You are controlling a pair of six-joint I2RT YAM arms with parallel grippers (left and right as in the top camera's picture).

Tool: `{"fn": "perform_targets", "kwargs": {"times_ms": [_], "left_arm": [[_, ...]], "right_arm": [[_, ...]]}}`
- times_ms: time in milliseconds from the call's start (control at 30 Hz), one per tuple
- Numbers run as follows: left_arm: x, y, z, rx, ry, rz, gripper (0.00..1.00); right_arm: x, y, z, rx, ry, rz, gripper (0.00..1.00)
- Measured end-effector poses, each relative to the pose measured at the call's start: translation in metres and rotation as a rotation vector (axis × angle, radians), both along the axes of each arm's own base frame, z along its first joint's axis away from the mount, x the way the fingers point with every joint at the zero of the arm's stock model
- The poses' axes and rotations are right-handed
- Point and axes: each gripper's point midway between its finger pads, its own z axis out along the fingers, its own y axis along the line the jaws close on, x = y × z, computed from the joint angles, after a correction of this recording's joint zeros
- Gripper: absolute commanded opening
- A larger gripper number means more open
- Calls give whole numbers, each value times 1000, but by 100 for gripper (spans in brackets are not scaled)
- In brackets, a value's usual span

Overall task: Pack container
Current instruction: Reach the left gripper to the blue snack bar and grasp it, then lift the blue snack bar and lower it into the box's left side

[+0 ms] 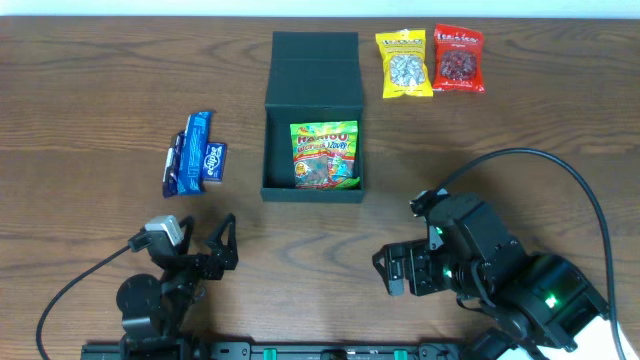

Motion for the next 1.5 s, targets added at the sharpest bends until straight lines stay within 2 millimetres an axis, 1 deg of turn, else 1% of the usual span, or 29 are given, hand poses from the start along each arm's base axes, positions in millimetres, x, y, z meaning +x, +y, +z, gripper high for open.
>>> {"fn": "perform_targets", "kwargs": {"times_ms": [133, 300, 367, 400, 467, 567, 600, 633, 667, 733, 833, 867, 967, 1033, 1133, 1300, 1400, 1500], "left_arm": [[1, -1, -13, 5, 62, -12, 95], [6, 1, -36, 87, 148, -35, 95], [9, 6, -39, 136, 191, -27, 95], [12, 9, -37, 157, 199, -19, 95], [22, 16, -25, 210, 213, -10, 95], [46, 23, -2, 280, 228, -10, 95], [52, 25, 2, 292, 233, -11, 95], [63, 27, 3, 314, 267, -21, 95], [71, 29, 3, 329, 289, -29, 95], [89, 32, -5, 353, 365, -54, 95], [107, 35, -21, 368, 480, -89, 95], [115, 36, -28, 371, 521, -103, 95], [132, 37, -39, 372, 564, -119, 95], [140, 38, -43, 377, 568, -125, 95], [144, 39, -47, 386, 566, -123, 95], [158, 49, -40, 423, 515, -72, 95], [159, 54, -41, 440, 520, -48, 95], [159, 60, -50, 457, 548, -27, 98]], "right_arm": [[10, 7, 7, 30, -50, 11, 99], [19, 10, 12, 34, -98, 10, 99], [19, 9, 11, 29, -100, 8, 99], [20, 9, 11, 28, -101, 8, 99], [20, 9, 11, 27, -102, 7, 99], [20, 9, 11, 28, -102, 8, 99], [20, 9, 11, 29, -101, 9, 99], [19, 10, 11, 30, -100, 10, 99], [19, 10, 11, 30, -96, 12, 99], [18, 10, 11, 32, -94, 14, 99], [17, 11, 11, 36, -90, 16, 99], [17, 11, 11, 37, -88, 18, 99], [16, 11, 10, 39, -83, 21, 99], [14, 11, 9, 36, -75, 23, 99], [13, 10, 8, 32, -67, 24, 99], [11, 9, 7, 29, -62, 25, 99], [11, 9, 7, 28, -60, 25, 99], [11, 9, 7, 28, -60, 25, 99]]}}
